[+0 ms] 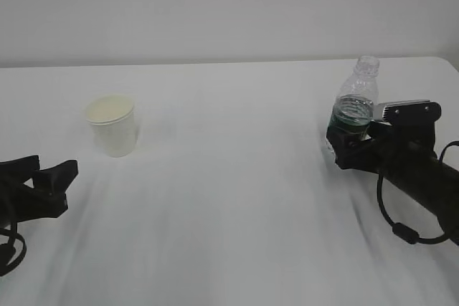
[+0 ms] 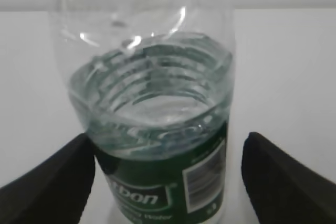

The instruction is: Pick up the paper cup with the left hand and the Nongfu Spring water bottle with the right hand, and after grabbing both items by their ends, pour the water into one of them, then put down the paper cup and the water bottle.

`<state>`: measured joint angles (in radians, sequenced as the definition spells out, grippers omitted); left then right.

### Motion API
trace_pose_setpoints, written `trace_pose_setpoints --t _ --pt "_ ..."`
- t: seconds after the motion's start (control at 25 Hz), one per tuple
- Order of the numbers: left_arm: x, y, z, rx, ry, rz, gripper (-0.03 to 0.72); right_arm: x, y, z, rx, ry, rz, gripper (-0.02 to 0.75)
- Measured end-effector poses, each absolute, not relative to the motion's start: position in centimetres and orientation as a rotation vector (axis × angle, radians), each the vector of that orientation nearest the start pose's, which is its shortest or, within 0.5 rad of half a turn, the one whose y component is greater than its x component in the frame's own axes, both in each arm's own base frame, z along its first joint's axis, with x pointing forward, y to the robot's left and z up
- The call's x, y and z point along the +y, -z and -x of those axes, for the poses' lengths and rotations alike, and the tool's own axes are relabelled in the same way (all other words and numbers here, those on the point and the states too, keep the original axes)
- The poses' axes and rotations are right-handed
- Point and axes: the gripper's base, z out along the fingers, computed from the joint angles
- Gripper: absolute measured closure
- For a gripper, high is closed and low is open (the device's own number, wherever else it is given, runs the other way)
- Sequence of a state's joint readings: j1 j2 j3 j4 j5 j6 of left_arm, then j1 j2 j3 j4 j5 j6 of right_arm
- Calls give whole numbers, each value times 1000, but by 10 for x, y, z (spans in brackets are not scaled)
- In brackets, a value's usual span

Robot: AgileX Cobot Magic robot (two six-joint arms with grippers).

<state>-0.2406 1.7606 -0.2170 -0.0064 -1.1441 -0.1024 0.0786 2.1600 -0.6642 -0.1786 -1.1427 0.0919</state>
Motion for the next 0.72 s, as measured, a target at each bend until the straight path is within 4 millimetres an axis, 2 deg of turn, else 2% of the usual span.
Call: trace_pose_setpoints --t 0.08,0.36,0.72 --pt "-54 -114 -222 1904 233 -132 217 42 -64 -337 1843 -227 170 70" --pt "-54 -103 -221 1954 226 -135 216 43 -69 -348 1807 -237 162 71" --pt "-54 -99 -222 1967 225 -136 216 43 -67 -352 1804 -239 161 76"
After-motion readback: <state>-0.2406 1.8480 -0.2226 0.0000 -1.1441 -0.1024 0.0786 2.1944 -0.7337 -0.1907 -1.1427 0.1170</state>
